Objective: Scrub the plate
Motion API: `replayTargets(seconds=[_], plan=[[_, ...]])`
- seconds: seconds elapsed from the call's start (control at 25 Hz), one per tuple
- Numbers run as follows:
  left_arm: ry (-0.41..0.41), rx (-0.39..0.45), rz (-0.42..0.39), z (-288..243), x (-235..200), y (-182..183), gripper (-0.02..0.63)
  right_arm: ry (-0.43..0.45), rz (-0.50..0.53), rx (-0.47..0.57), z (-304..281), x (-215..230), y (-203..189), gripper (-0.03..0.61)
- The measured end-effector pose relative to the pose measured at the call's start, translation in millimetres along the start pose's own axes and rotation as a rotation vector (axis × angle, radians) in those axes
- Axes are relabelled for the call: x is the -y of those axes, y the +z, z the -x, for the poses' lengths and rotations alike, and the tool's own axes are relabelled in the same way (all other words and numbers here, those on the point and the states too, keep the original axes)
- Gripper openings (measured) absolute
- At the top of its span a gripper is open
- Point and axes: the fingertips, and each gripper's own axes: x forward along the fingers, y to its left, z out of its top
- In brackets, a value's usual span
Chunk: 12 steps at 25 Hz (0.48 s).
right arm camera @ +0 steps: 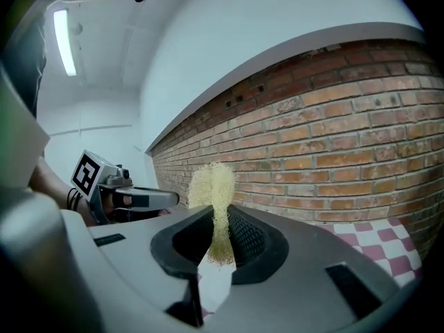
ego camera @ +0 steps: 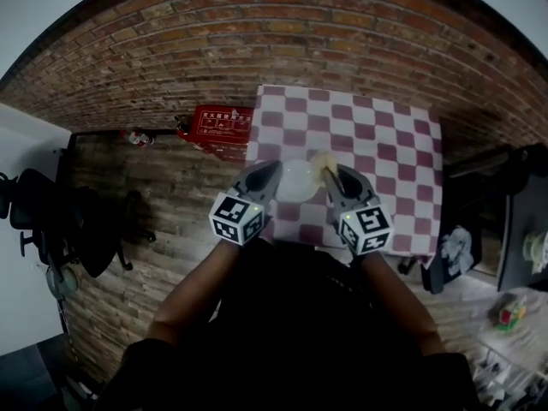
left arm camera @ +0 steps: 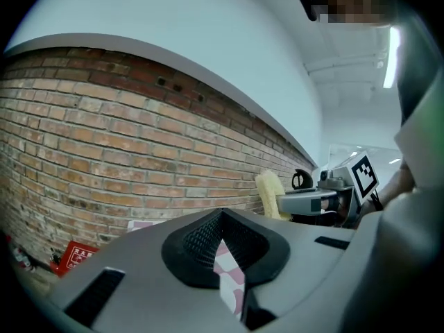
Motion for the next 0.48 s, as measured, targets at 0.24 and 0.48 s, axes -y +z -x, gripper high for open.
replayTargets(seconds=[0.24,0.48], plan=[[0.024,-0.046,0.063,-16,-21,-24,0.008,0.043,-0.025,-0.103,-24,20,-33,0.054],[0.013,-0.16,0.155,-32,-45,-73,0.036,0.031,-0.068,-0.214,-48,33,-72,0.054]])
